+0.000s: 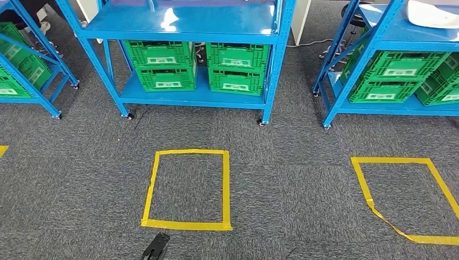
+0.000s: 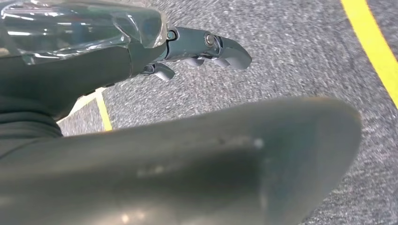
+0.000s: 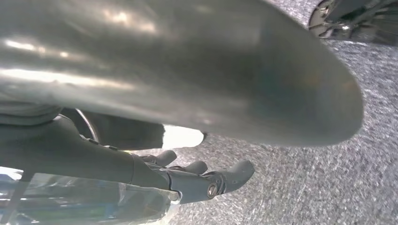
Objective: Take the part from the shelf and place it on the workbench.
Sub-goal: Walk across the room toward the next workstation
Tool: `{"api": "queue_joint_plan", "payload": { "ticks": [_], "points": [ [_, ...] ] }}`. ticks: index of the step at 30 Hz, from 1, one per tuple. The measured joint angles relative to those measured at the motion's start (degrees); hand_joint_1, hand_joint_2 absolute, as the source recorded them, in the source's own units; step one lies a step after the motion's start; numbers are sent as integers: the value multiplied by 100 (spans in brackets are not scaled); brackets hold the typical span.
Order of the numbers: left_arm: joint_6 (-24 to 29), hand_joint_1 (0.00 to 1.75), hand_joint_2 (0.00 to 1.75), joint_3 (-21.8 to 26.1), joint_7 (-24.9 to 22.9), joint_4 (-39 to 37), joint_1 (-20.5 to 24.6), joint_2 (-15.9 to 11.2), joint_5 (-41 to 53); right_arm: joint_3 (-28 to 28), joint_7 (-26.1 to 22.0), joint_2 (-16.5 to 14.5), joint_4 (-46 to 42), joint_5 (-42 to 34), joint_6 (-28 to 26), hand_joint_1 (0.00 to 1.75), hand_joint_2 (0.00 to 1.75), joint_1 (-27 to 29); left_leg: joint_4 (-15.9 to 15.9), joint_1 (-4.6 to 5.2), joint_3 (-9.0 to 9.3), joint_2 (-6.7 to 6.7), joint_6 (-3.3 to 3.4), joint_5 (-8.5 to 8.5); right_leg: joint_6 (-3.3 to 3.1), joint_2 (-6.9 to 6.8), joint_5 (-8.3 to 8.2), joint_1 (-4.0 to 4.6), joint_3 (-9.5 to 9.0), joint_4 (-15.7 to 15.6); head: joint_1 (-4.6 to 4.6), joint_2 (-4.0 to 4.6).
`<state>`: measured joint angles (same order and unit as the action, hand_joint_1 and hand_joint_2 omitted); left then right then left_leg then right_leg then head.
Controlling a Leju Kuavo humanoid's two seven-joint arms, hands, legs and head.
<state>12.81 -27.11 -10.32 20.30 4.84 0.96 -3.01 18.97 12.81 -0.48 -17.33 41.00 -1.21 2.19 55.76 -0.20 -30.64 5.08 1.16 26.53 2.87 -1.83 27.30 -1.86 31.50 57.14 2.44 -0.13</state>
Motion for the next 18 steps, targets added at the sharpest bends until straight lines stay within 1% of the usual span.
{"api": "queue_joint_plan", "payload": {
  "ticks": [1,2,3,4,5,6,7,8,9,10,11,12,13,14,15,16,17,18],
  "points": [
    [-8,0,0,4,0,0,11,-1,3,7,-19,-1,6,5,1,0,0,4,27,8,-10,23,-37,9,-45,-2,-7,13,-50,-86,7,0],
    [-11,0,0,9,1,1,20,2,7,13,-34,0,15,10,1,0,0,15,38,9,-13,42,-69,8,-94,26,-18,32,-49,-75,16,0],
    [-13,0,0,16,1,1,24,4,10,17,-44,-1,26,18,1,0,0,25,45,-7,-15,39,-95,7,-134,43,-29,26,-42,-76,23,0],
    [-14,0,0,25,1,1,27,5,15,19,-48,-4,34,25,0,0,0,29,83,-27,-30,-23,-127,41,-166,57,-42,18,-35,-82,25,0],
    [-14,0,0,35,1,0,25,4,19,20,-49,-7,40,34,-1,0,0,27,204,-44,-80,-130,-158,139,-200,73,-57,5,-30,-88,31,0],
    [-14,0,0,44,2,-1,20,2,23,20,-50,-10,42,44,-1,0,0,17,459,-58,-190,-257,-187,312,-230,89,-72,-9,-22,-93,36,0],
    [-14,0,0,51,2,-1,13,-1,26,20,-50,-12,44,52,-2,0,0,5,828,-65,-348,-379,-209,528,-252,108,-82,-6,-7,-92,42,0],
    [-14,0,0,56,3,-2,1,-1,28,20,-50,-11,45,59,-3,0,0,-7,1252,-68,-536,-446,-221,734,-271,130,-92,1,8,-91,45,0],
    [-14,0,0,57,2,-2,-11,-2,30,20,-50,-11,48,62,-3,0,0,-14,1605,-69,-696,-473,-225,868,-286,155,-100,12,22,-90,44,0],
    [-14,0,0,58,2,-3,-20,-2,30,20,-50,-12,51,63,-4,0,0,-15,1769,-69,-768,-481,-219,887,-295,181,-107,23,29,-89,44,0],
    [-14,0,0,59,2,-3,-25,-3,30,20,-50,-13,55,64,-4,0,0,-13,1697,-69,-726,-485,-203,790,-298,206,-111,33,30,-89,43,0],
    [-14,0,0,61,2,-4,-27,-3,32,20,-50,-15,59,64,-4,0,0,-12,1393,-68,-568,-492,-175,603,-298,232,-116,42,25,-89,43,0],
    [-14,0,0,63,2,-4,-25,-7,36,20,-50,-19,62,65,-6,0,44,-13,965,-63,-348,-511,-136,392,-293,254,-119,47,19,-89,42,0],
    [-14,0,0,64,2,-4,-20,-10,44,20,-50,-24,64,66,-9,0,87,-17,559,-53,-141,-530,-99,241,-282,273,-125,66,19,-85,42,0],
    [-16,0,0,66,2,-4,-15,-14,51,20,-50,-27,66,67,-15,0,131,-21,266,-43,1,-545,-74,152,-269,285,-132,81,28,-80,40,0],
    [-20,0,0,66,1,-4,-12,-11,57,21,-50,-25,67,67,-20,0,175,-24,112,-36,62,-554,-80,125,-268,290,-133,99,46,-70,37,0],
    [-23,0,0,66,1,-4,-11,-7,62,22,-50,-21,68,68,-25,0,175,-25,69,-28,62,-551,-94,130,-262,293,-138,113,68,-60,34,0],
    [-26,0,0,66,1,-4,-12,-2,63,23,-50,-17,70,68,-29,0,175,-24,62,-22,43,-548,-109,116,-259,293,-142,107,89,-57,32,0]
  ]
}}
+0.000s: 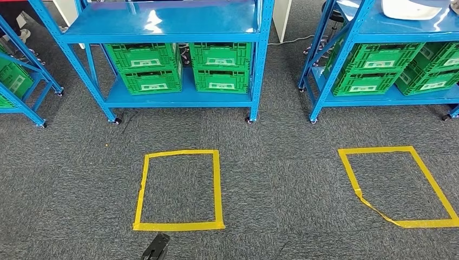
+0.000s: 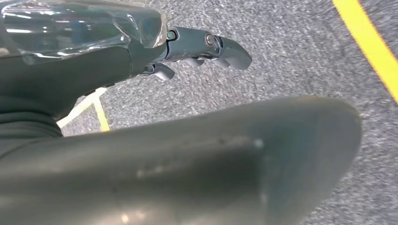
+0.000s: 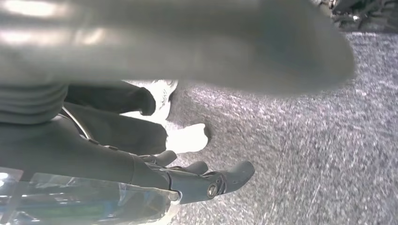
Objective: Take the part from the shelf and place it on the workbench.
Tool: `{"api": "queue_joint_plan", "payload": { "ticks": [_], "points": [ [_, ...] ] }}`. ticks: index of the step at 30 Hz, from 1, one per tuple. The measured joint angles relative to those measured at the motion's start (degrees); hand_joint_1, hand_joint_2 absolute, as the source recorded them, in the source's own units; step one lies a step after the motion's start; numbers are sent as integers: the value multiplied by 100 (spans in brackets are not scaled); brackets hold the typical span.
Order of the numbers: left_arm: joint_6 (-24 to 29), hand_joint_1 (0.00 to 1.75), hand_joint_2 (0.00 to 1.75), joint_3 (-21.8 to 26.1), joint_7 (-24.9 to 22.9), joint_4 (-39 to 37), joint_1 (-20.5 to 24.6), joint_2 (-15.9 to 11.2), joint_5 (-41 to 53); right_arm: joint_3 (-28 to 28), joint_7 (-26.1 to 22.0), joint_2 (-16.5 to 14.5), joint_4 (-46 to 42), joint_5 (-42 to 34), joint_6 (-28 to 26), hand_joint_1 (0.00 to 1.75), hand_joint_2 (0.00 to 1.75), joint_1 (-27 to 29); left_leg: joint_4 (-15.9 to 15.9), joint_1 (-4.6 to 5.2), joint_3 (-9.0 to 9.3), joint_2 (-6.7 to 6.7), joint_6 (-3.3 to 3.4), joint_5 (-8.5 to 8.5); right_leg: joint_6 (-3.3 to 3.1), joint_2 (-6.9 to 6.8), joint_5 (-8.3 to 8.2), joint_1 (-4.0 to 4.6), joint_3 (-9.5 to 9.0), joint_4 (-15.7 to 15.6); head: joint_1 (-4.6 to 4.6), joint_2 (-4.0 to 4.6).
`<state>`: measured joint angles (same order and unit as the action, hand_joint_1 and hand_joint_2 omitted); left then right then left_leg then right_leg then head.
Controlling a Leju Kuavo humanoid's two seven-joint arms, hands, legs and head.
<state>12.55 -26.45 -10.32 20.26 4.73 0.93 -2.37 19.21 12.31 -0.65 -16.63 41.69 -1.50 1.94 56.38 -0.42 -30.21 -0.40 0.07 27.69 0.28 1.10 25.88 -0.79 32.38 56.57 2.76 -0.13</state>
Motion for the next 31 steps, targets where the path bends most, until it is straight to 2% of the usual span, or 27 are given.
{"api": "queue_joint_plan", "payload": {
  "ticks": [1,5,9,31],
  "points": [
    [-2,0,0,1,0,0,-2,4,1,1,0,3,2,1,-1,0,175,1,-3,9,-15,0,-7,-13,6,-1,-7,-7,14,0,-2,0],
    [-2,0,0,2,1,0,-1,3,3,1,0,4,13,5,-3,0,175,2,-1,50,-48,-1,38,-40,66,-1,-46,-50,36,-22,-1,0],
    [-2,0,0,1,0,0,0,5,5,1,0,5,14,6,-5,0,175,2,2,67,-55,-1,55,-48,91,-1,-63,-64,40,-33,-1,0],
    [17,0,0,84,0,0,2,26,69,5,119,4,15,139,-40,0,175,-2,4,56,-57,1,61,-55,82,-1,-75,-48,46,-32,2,0]
  ]
}}
